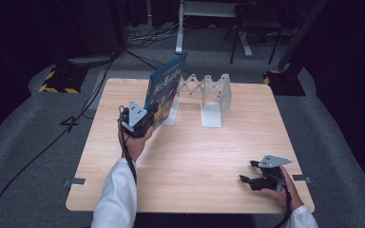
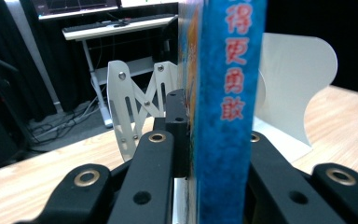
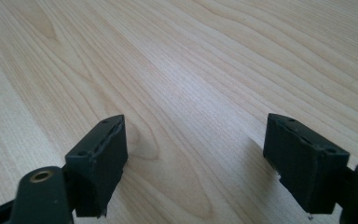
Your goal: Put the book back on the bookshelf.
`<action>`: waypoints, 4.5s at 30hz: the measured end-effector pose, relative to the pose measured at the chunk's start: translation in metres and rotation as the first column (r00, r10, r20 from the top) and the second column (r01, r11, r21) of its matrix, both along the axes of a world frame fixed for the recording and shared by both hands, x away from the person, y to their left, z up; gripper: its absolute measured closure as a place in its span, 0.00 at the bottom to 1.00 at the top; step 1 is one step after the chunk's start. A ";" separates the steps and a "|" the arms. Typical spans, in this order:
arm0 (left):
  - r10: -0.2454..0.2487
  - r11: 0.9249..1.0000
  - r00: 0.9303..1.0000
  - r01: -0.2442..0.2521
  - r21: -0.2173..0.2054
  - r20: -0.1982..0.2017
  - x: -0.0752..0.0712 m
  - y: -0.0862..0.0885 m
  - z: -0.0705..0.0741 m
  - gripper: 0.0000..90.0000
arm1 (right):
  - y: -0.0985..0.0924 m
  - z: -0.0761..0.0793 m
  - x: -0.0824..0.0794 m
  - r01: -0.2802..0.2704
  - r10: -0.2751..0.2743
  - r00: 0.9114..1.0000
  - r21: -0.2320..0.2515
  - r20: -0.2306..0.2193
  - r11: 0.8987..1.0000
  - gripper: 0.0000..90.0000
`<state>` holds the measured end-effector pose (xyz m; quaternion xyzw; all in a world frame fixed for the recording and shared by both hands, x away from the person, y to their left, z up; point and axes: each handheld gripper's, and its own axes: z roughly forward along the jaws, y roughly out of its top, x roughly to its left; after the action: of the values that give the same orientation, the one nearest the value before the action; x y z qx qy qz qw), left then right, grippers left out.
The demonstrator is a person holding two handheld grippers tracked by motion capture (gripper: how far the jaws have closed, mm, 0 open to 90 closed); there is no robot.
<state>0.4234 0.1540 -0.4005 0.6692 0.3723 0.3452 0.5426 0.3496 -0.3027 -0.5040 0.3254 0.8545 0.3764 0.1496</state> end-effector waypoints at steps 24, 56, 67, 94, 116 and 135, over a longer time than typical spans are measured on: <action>0.058 0.993 0.992 -0.069 -0.099 -0.108 0.024 -0.011 -0.031 0.91 | 0.000 0.000 0.000 -0.001 0.001 1.000 0.001 0.000 1.000 0.24; 0.100 0.981 0.981 -0.125 -0.150 -0.164 0.035 0.001 -0.046 0.84 | 0.001 0.000 0.000 0.003 -0.003 1.000 -0.001 0.000 1.000 0.23; 0.085 0.984 0.983 -0.108 -0.142 -0.162 0.030 0.002 -0.053 0.81 | 0.001 -0.001 0.000 0.004 -0.004 1.000 0.002 0.001 1.000 0.23; 0.028 0.995 0.983 -0.045 -0.094 -0.181 0.023 0.010 -0.053 0.74 | 0.001 -0.001 0.001 0.007 -0.007 1.000 0.004 -0.003 1.000 0.22; -0.045 0.999 0.975 0.041 -0.024 -0.217 0.010 0.026 -0.039 0.69 | 0.002 0.001 0.001 0.019 -0.020 1.000 -0.013 -0.006 1.000 0.23; -0.107 0.982 0.963 0.141 0.123 -0.247 -0.010 0.030 -0.033 0.62 | 0.006 0.015 -0.005 0.042 -0.041 0.999 -0.033 0.032 0.999 0.25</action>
<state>0.4135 0.1844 -0.4338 0.7643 0.3672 0.2527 0.4661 0.3449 -0.2972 -0.4891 0.3347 0.8512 0.3639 0.1763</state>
